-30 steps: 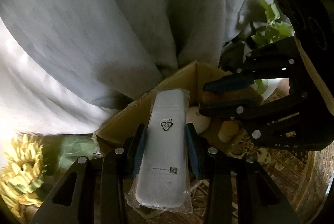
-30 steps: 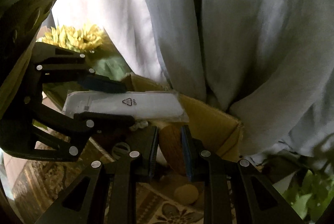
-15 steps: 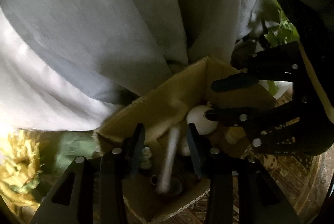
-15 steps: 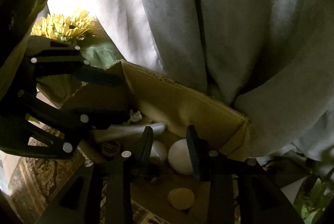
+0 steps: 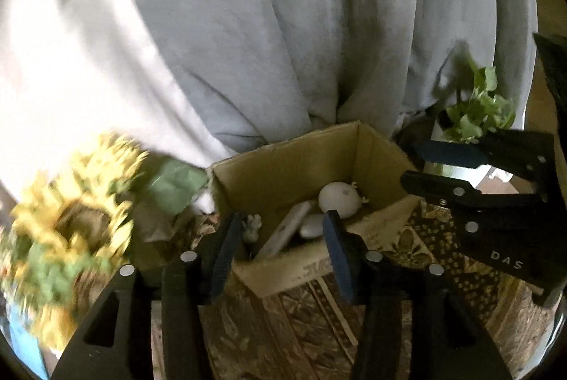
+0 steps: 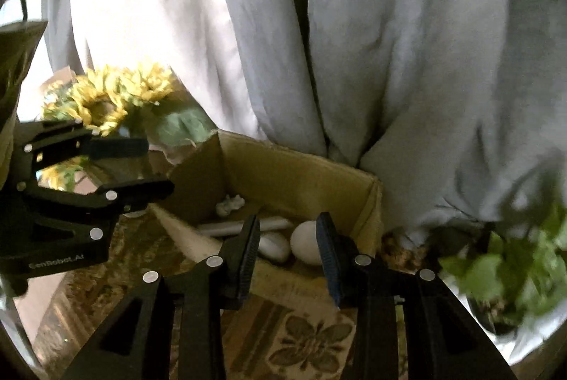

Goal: Organize rigid objects

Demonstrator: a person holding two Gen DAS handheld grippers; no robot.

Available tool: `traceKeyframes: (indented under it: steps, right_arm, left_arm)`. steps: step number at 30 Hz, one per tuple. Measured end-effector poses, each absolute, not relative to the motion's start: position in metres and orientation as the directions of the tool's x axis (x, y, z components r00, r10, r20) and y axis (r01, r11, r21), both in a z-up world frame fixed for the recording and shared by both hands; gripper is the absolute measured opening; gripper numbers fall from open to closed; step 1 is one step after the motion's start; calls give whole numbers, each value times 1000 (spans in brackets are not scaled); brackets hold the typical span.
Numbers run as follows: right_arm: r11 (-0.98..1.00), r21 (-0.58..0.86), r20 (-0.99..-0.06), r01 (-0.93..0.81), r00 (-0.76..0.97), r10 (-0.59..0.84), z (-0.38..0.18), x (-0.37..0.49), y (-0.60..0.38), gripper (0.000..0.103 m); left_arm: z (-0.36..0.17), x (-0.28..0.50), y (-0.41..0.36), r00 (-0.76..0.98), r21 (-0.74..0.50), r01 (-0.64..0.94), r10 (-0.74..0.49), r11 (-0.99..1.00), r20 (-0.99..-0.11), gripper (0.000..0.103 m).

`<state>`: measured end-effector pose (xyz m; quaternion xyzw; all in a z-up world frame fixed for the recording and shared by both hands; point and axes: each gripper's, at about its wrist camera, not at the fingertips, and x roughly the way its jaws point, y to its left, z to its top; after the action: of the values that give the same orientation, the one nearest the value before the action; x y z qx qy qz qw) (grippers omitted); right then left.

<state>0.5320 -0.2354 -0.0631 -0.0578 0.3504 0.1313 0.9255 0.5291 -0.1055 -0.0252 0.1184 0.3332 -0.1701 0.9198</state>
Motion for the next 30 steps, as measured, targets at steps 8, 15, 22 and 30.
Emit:
traceKeyframes:
  steps: [8,15,22,30]
  right_arm:
    - [977,30,-604,-211,775,186,-36,459,-242,37]
    - [987,63,-564,-149,811,158,-24,394,-246,65]
    - [995,40,-507,-92,856,100,-11,332,-248,76]
    - [996,52,-490,-69,868,86,0,283,-240,82]
  left_arm:
    - [-1,454,-94,787,75,285,-189,955,-588,65]
    - [7,382,-92,839,77,182,-114,980,-532,78]
    - [8,321,-83,872,74,79,-33,994,-489,94]
    - [16,265,-67,888,63,31,1,998,-459,103]
